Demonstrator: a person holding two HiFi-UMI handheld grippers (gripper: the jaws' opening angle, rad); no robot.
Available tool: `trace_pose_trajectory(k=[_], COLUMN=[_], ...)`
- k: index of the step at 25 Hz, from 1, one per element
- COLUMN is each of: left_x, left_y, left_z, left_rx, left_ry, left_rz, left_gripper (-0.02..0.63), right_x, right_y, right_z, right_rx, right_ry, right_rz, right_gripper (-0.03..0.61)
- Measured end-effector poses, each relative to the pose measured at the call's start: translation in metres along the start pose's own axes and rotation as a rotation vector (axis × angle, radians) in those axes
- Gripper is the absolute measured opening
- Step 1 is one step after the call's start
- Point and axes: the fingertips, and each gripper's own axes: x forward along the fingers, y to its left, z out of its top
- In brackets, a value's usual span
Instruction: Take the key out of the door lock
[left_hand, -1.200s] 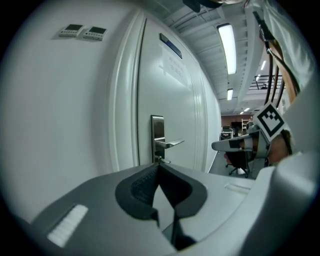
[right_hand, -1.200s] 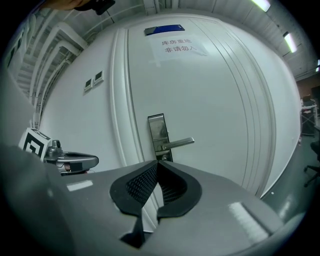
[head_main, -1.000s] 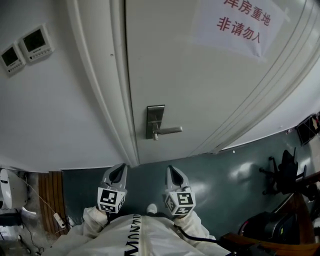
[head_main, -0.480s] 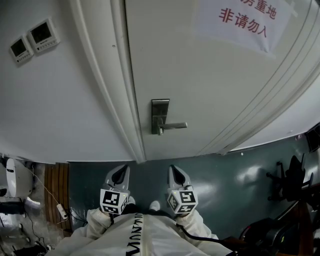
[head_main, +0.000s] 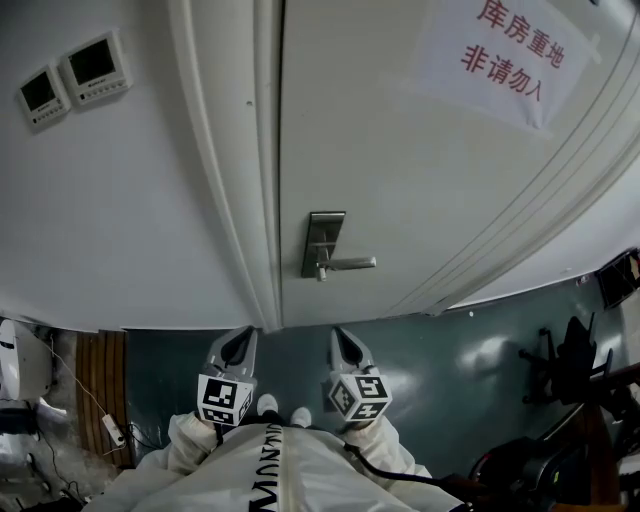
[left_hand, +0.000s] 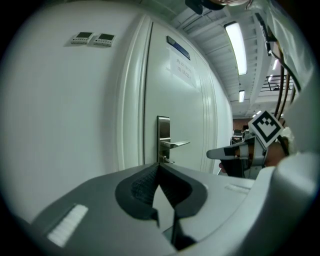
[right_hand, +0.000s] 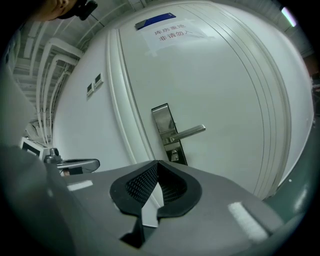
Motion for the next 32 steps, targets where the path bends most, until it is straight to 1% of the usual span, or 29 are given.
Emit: trace_pose_trajectory(k=[2, 6, 8, 12, 16, 18, 20, 23, 32], left_x=[0.002, 0.000, -0.001, -0.002, -0.001, 0.000, 0.001, 0.004, 0.012], left_y=[0.001, 0.001, 0.002, 0.007, 0.012, 0.015, 0.018, 0.023, 0.037], left_z=[0.002, 0.000, 0.000, -0.001, 0.002, 0.003, 0.003, 0.004, 0.012], left_rx=[0.001, 0.004, 0.004, 0.005, 0.002, -0.002, -0.008, -0.011, -0.021], left_ry=[-0.003, 0.004, 0.007, 0.014, 0.015, 0.016, 0.019, 0.022, 0.013], left_rz=[-0.005, -0.008, -0.004, 0.011, 0.025, 0.034, 0.045, 0.065, 0.098], left_gripper=[0.000, -0.001, 0.000, 0.000, 0.000, 0.000, 0.000, 0.000, 0.000], right_x=[0.007, 0.024, 0.034, 0.051, 0.066, 0.072, 0.079, 0.090, 0.130], right_y=[-0.004, -0.020, -0.028, -0.039, -0.048, -0.053, -0.058, -0.065, -0.077], right_z=[-0.003, -0.018, -0.027, -0.034, -0.034, -0.033, -0.031, -0.030, -0.028], right_rx=[0.080, 0.343, 0.467, 0.687, 0.920, 1.003, 1.068, 1.131, 1.228], right_ry=[0.003, 0.022, 0.036, 0.039, -0.004, -0.035, -0.067, -0.091, -0.102], right_rz=[0.014, 0.064, 0.102, 0.163, 0.248, 0.285, 0.308, 0.310, 0.290], right_gripper=[0.002, 0.003, 0.040, 0.058, 0.120, 0.145, 0.170, 0.176, 0.176])
